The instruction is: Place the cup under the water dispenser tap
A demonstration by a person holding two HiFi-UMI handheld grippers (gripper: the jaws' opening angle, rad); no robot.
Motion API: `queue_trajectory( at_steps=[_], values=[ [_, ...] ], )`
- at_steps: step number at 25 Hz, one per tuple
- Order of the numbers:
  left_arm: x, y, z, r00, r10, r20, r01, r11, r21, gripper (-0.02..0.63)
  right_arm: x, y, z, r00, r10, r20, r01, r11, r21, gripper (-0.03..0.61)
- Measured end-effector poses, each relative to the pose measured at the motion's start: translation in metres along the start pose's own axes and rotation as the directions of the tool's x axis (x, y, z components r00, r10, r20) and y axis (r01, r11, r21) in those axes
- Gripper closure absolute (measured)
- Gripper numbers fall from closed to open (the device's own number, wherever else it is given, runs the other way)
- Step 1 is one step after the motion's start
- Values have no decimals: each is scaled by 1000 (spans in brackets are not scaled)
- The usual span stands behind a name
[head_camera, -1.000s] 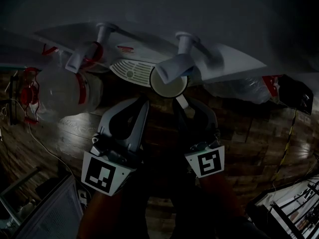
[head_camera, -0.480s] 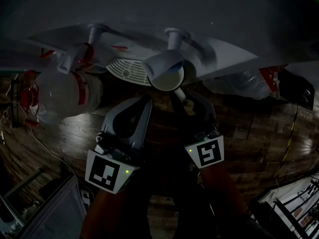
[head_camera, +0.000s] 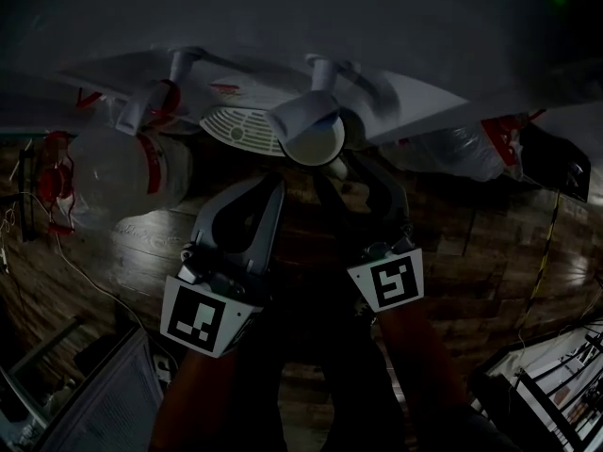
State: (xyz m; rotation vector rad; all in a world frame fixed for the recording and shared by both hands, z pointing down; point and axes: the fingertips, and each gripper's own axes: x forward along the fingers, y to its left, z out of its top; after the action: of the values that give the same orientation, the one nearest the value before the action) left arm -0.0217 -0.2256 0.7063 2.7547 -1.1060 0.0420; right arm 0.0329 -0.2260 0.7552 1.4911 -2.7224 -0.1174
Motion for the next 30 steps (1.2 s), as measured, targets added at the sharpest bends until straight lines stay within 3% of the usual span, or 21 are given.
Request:
queue_trajectory(
  at_steps=[6,11,16,21,30],
  values=[
    [-4,-1,9,1000,6,-24,-6,1000,-5,606,-8,0,21,1000,11,-26,-11,1000,-3,394],
    [-15,-15,41,999,2,-40,-2,1000,-10,606,-22,0,76,999,31,-21,-31,999,-16,394],
    [-30,-39,92,998,-18,-56,19,1000,8,606,-35,-1,145,997,62,-36,-61,998,25,396],
    [-50,-68,167,998,-42,-35,43,999,22,606,-52,8,235,995,99,-19,-98,993,67,532],
    [-102,-128,309,994,-90,-61,92,995,32,607,-88,30,391,980,192,-49,-183,973,144,563]
  ],
)
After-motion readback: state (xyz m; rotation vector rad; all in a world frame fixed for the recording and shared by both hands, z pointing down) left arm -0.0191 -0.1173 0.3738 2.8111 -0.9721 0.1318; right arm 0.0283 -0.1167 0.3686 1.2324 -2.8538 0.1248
